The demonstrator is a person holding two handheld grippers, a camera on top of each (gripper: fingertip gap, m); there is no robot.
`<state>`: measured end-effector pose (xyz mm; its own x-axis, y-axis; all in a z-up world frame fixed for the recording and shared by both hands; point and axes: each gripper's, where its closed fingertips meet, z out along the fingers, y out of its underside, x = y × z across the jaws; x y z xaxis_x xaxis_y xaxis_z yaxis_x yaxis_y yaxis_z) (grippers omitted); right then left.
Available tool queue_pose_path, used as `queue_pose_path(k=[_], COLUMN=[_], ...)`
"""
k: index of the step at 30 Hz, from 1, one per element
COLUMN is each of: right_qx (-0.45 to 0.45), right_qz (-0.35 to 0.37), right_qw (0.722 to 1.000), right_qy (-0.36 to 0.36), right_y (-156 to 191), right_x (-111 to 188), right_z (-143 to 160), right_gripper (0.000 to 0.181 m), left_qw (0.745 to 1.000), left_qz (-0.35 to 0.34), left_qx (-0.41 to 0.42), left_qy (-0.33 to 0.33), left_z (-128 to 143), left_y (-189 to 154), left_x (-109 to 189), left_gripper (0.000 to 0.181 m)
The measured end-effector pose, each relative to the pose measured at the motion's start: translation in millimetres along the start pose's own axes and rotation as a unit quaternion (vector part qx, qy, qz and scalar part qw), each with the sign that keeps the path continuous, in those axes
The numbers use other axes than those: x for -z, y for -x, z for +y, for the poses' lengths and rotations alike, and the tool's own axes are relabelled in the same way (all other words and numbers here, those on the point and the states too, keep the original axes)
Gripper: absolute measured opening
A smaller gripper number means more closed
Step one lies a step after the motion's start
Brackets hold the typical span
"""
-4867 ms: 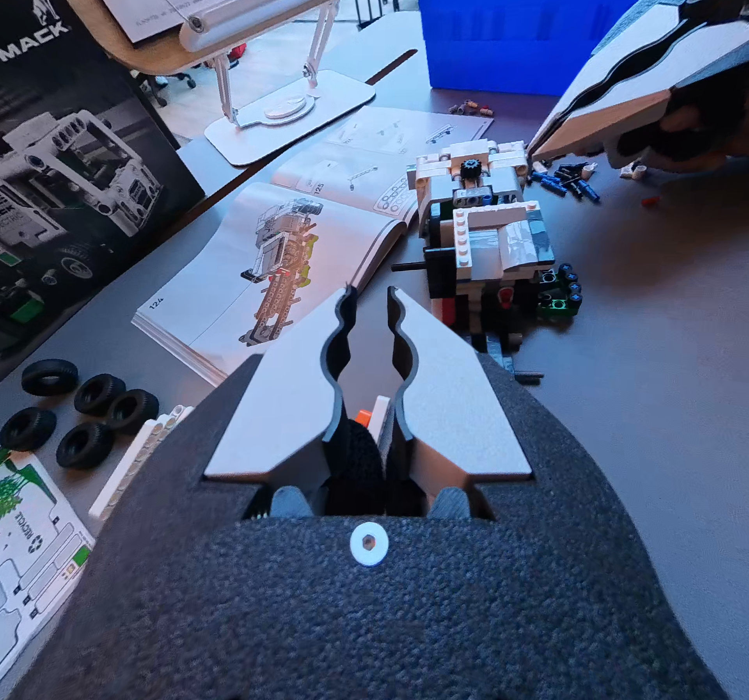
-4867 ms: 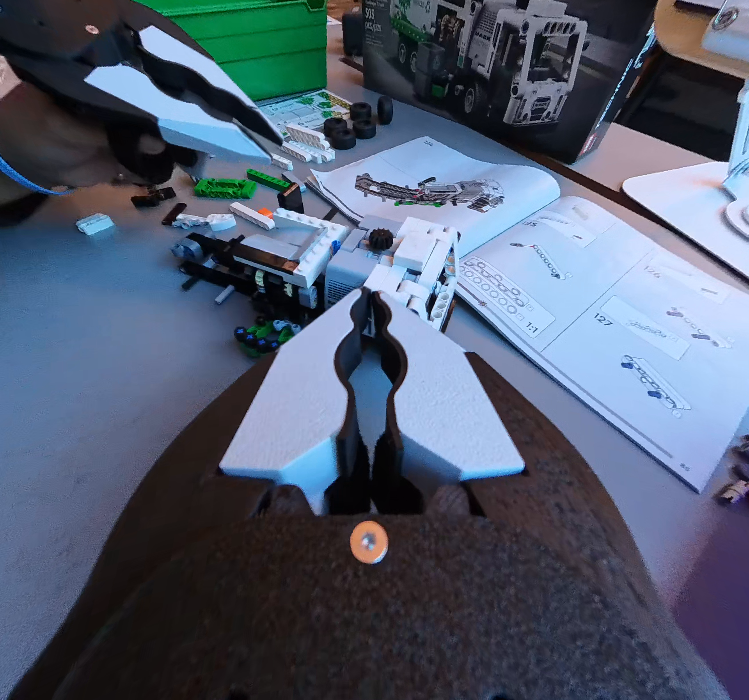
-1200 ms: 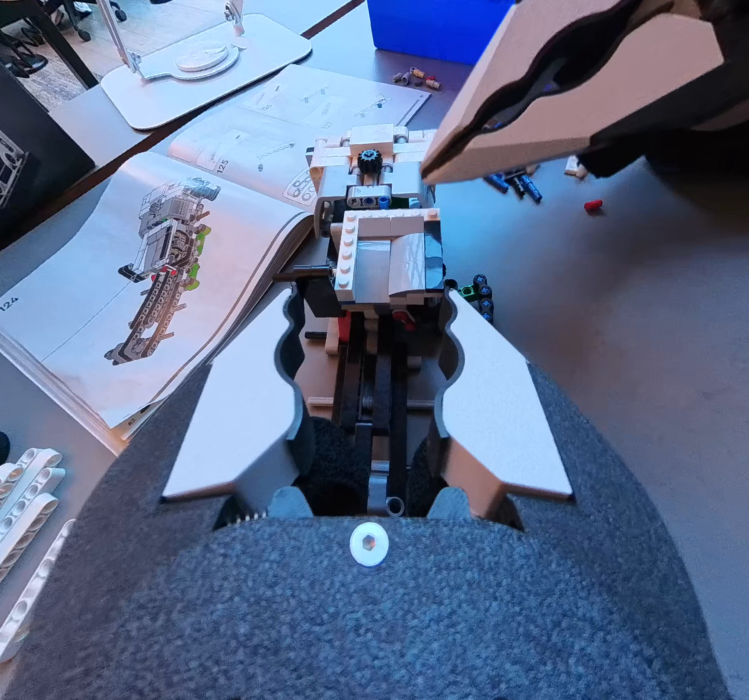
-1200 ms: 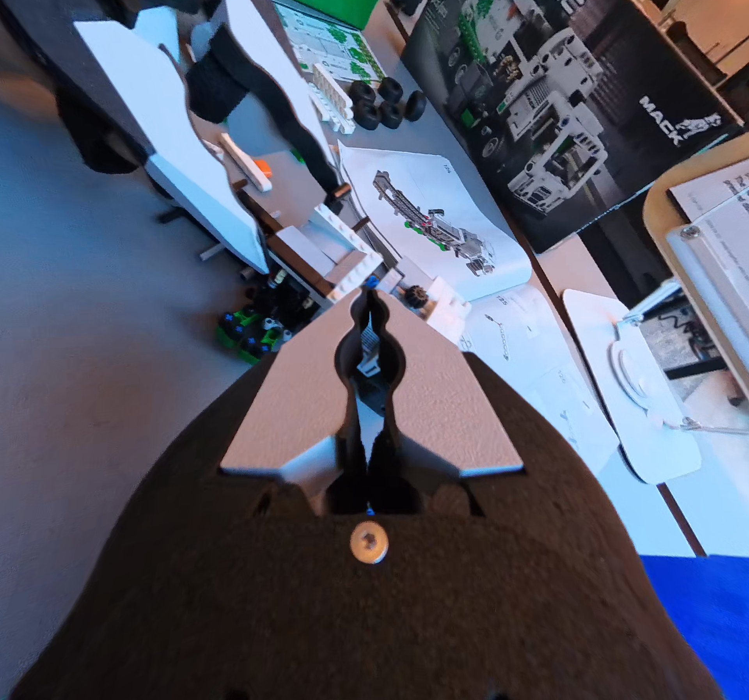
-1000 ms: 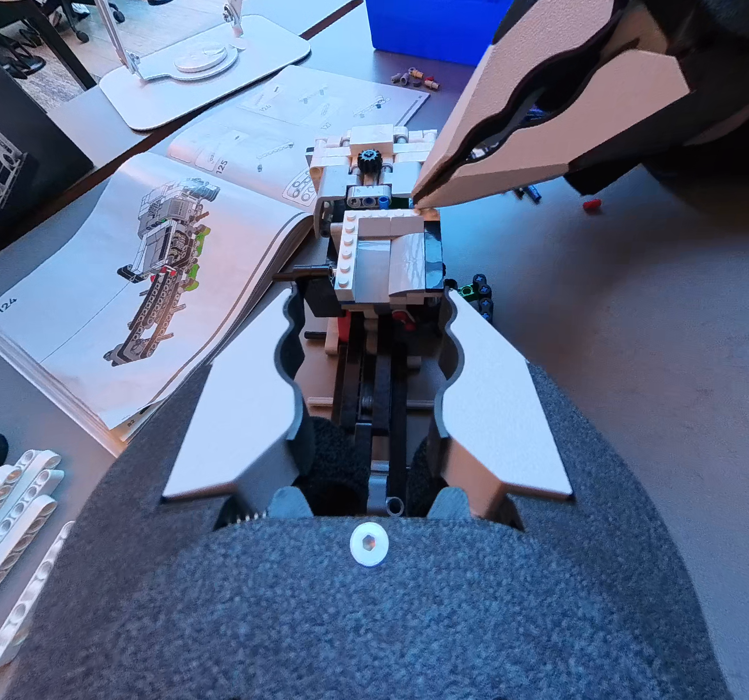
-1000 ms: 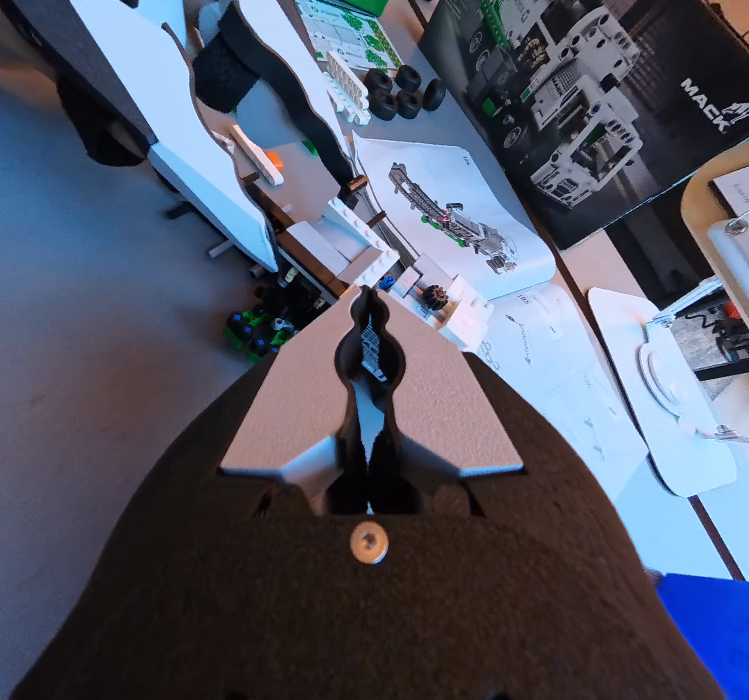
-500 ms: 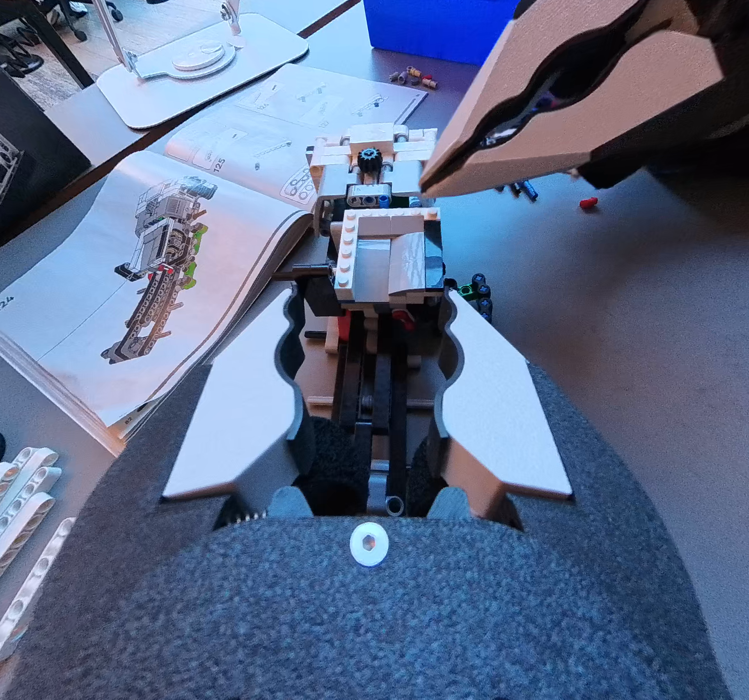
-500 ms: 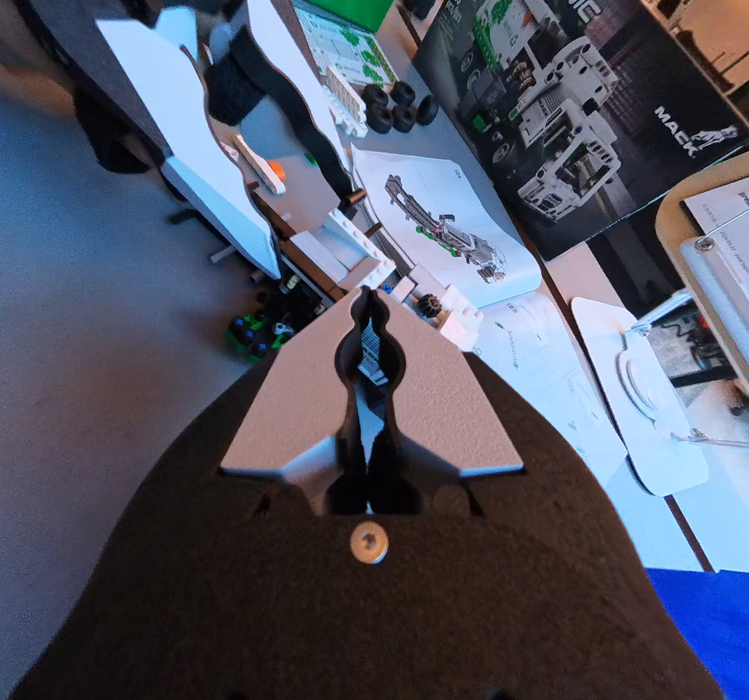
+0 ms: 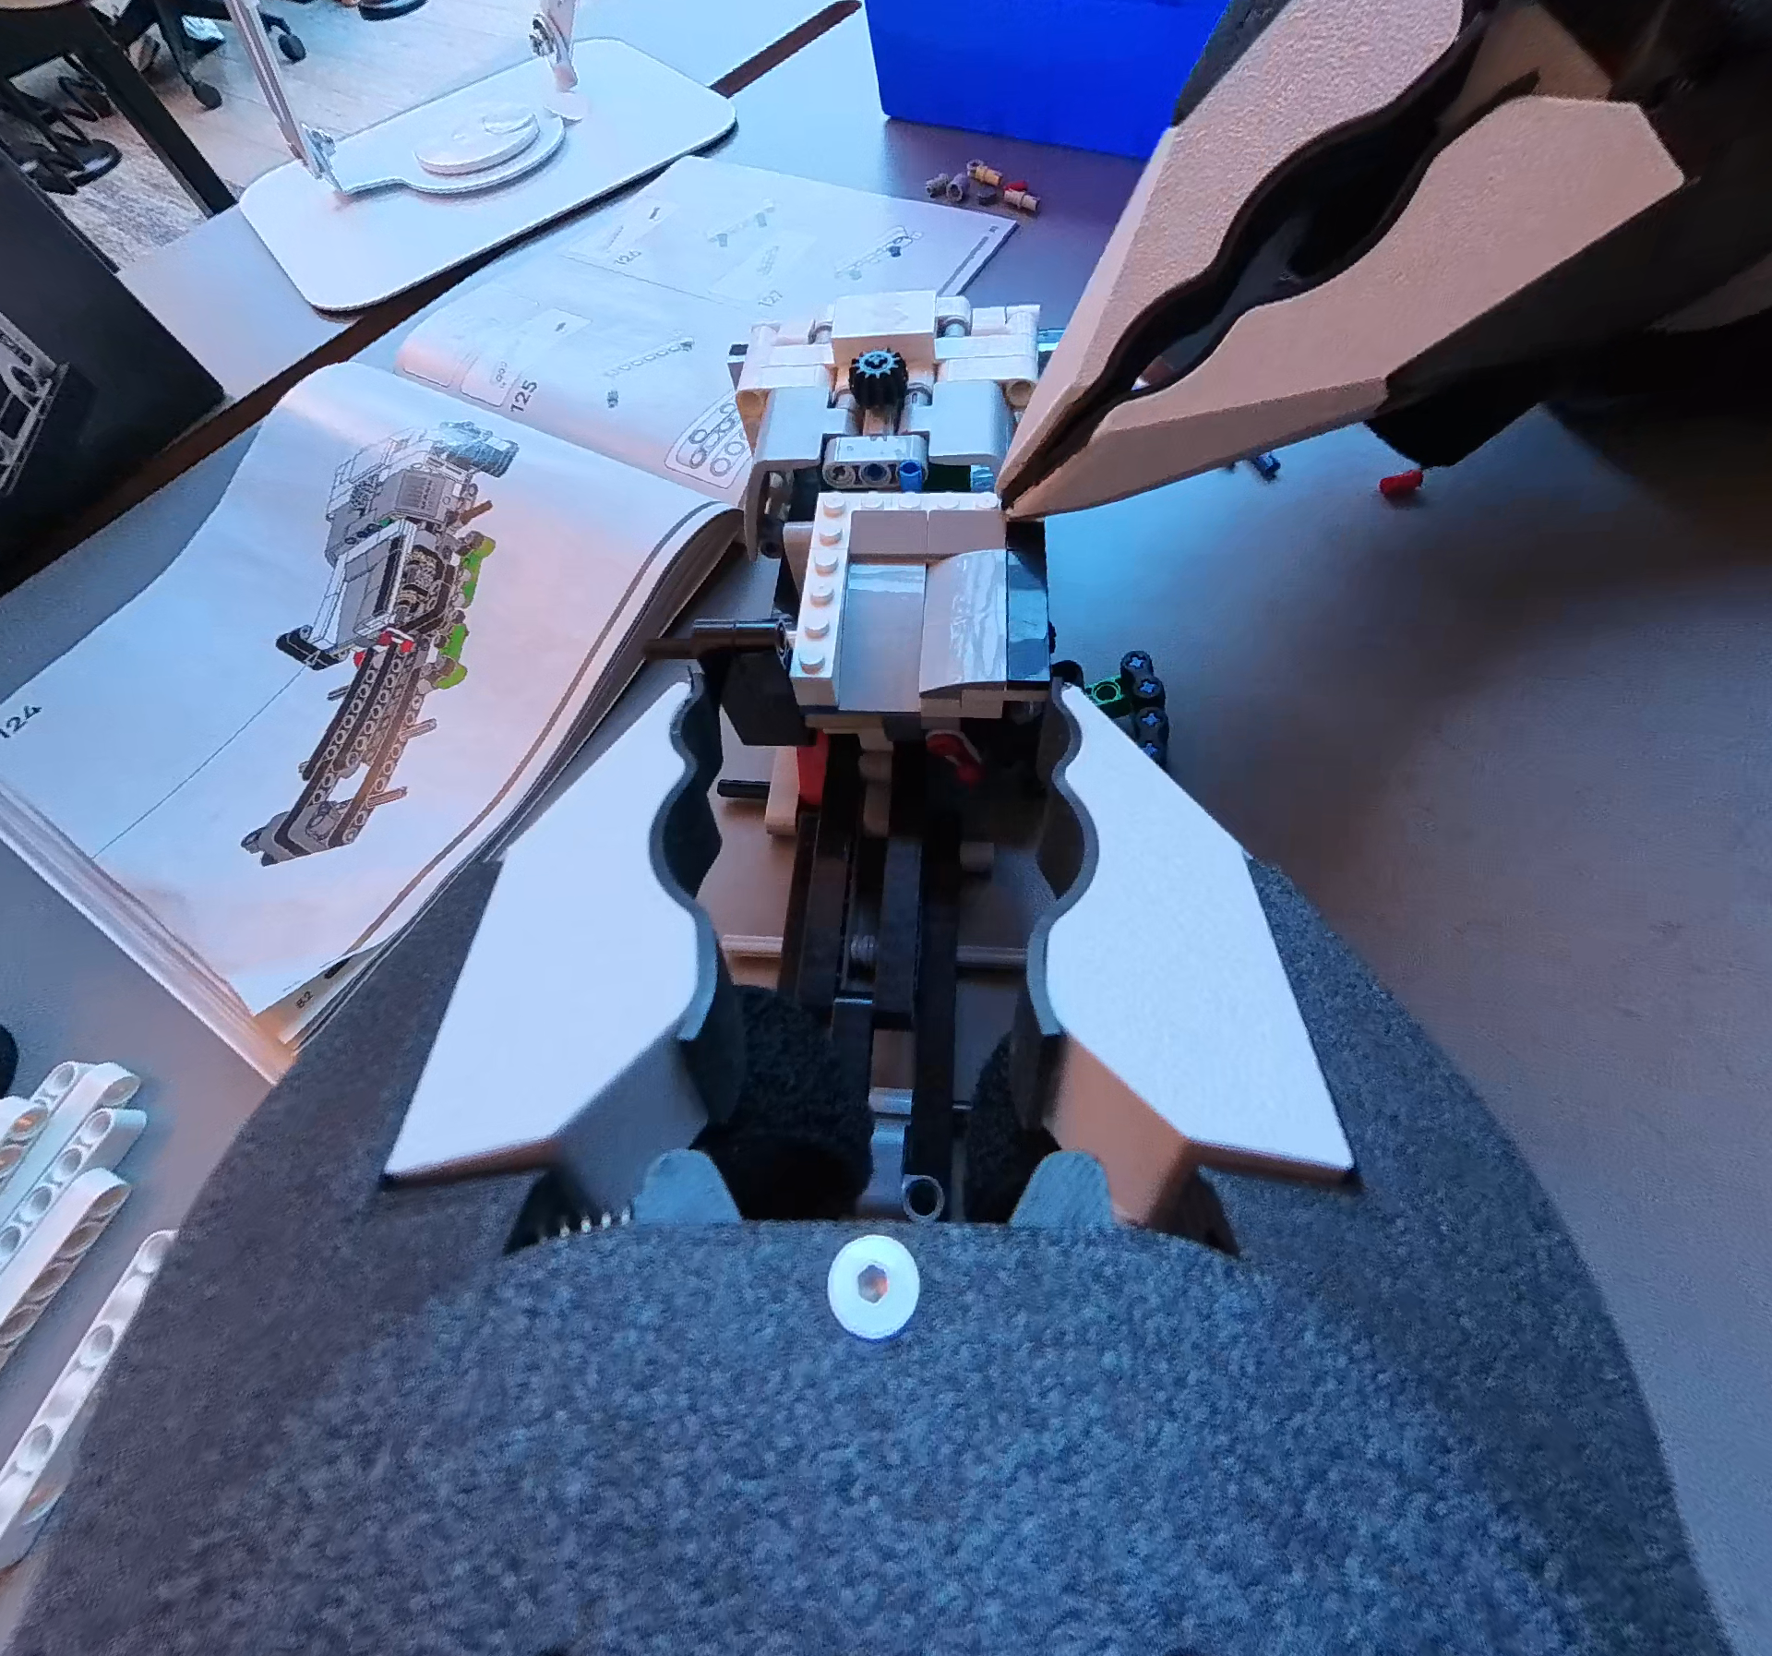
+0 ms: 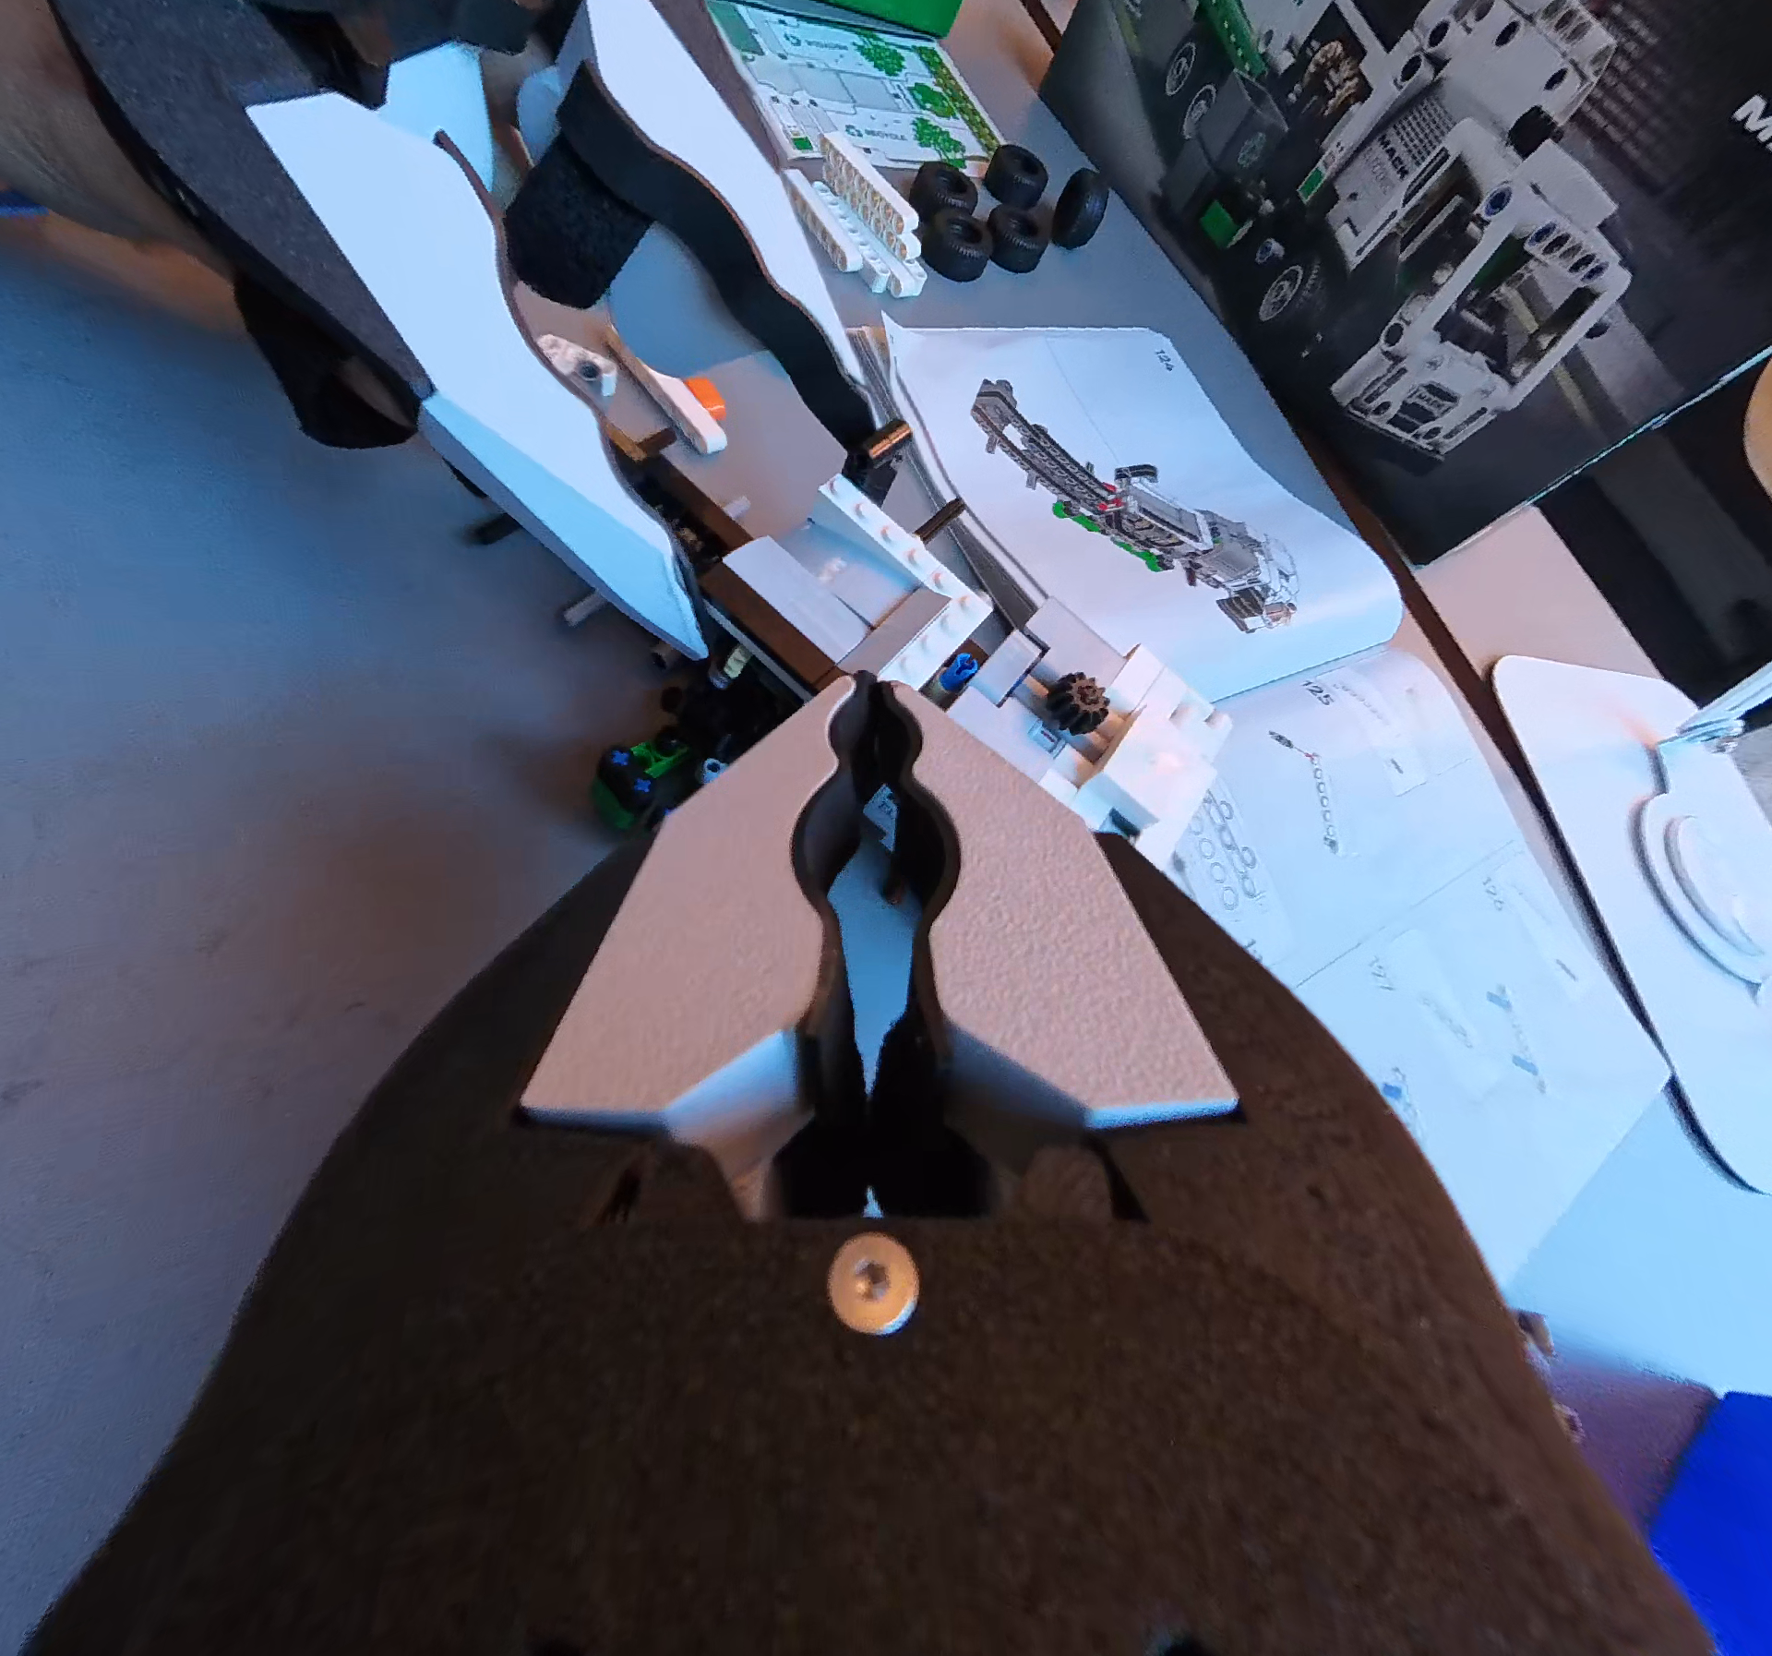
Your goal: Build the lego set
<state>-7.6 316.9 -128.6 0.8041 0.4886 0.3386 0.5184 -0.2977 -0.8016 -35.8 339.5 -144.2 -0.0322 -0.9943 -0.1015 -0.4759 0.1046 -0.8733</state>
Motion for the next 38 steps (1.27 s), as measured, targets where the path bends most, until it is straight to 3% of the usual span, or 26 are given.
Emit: queue_pose_path(k=[4, 10, 26, 31, 34, 38], right_qx=[-0.004, -0.038, -0.027, -0.038, -0.043, -0.174], right_qz=[-0.005, 0.046, 0.022, 0.003, 0.030, 0.005], right_qw=[1.000, 0.998, 0.999, 0.999, 0.998, 0.984], right_qy=[-0.010, -0.037, 0.032, 0.023, -0.037, -0.048], right_y=[0, -24, -10, -11, -27, -44], right_x=[1, 6, -9, -8, 12, 35], right_z=[-3, -12, -4, -6, -21, -7], right_gripper=[0.000, 0.000, 0.000, 0.000, 0.000, 0.062], left_qw=[1.000, 1.000, 1.000, 1.000, 1.000, 1.000], left_qz=[0.004, 0.001, -0.007, -0.005, 0.002, 0.012], left_qx=[0.003, 0.004, 0.000, -0.002, -0.016, -0.012], left_qy=[0.000, 0.002, 0.000, 0.001, 0.006, -0.010], left_z=[0, 0, 1, 1, 2, -2], left_y=[0, -2, -8, -8, -8, -9], left_x=[1, 2, 2, 2, 6, 26], left_gripper=[0.065, 0.065, 0.065, 0.065, 0.069, 0.069])
